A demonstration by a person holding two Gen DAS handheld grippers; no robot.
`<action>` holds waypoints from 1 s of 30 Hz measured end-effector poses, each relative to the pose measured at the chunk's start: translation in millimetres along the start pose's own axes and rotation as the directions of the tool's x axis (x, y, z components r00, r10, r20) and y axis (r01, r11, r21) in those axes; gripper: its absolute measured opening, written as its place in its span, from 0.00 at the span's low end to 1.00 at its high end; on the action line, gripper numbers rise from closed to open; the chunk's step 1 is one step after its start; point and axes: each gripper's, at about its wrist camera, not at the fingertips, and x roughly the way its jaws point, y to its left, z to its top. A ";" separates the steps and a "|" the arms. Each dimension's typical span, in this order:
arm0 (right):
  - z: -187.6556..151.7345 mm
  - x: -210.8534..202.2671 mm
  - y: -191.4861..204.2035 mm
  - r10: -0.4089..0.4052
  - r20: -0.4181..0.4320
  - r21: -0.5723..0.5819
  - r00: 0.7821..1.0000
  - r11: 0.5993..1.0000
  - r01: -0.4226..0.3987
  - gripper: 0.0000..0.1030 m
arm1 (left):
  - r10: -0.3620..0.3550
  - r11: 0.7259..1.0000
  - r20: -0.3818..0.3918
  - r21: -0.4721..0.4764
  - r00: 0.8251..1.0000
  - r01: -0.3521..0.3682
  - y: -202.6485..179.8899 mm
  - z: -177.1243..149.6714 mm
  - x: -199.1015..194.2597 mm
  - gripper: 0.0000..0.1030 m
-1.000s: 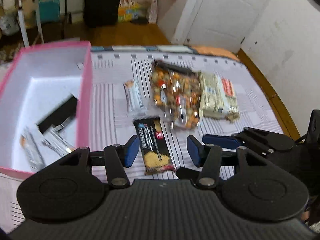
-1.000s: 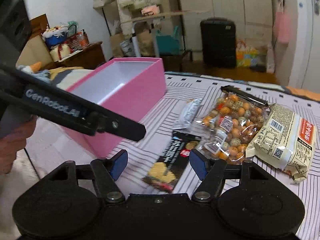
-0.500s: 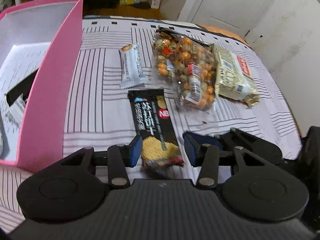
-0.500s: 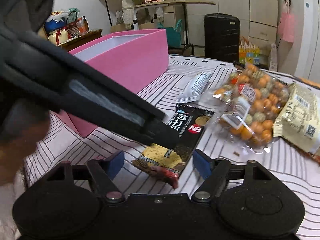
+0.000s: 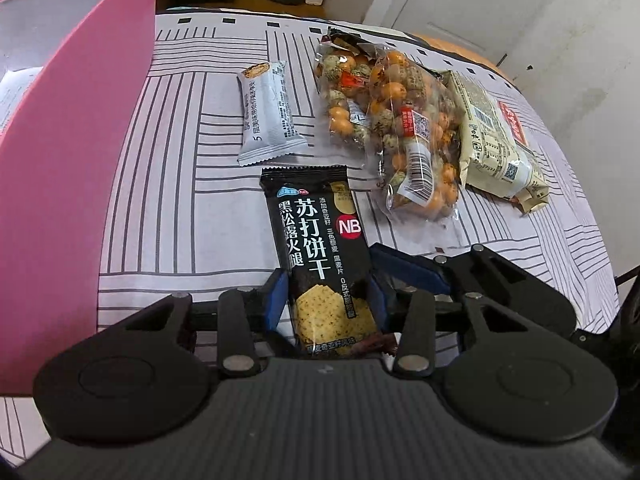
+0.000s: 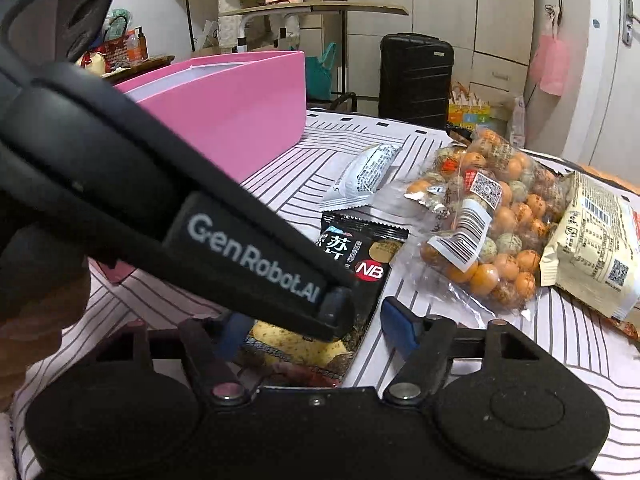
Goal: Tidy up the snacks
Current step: 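Move the left gripper to the second black NB cracker pack and grasp it, then carry the black cracker pack into the pink box and open the left gripper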
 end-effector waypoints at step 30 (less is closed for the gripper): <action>17.3 -91.3 34.5 0.046 -0.083 -0.075 0.996 0.996 -0.052 0.60 | 0.008 0.999 -0.049 0.032 0.999 -0.006 -32.8 -26.5 -70.9 0.41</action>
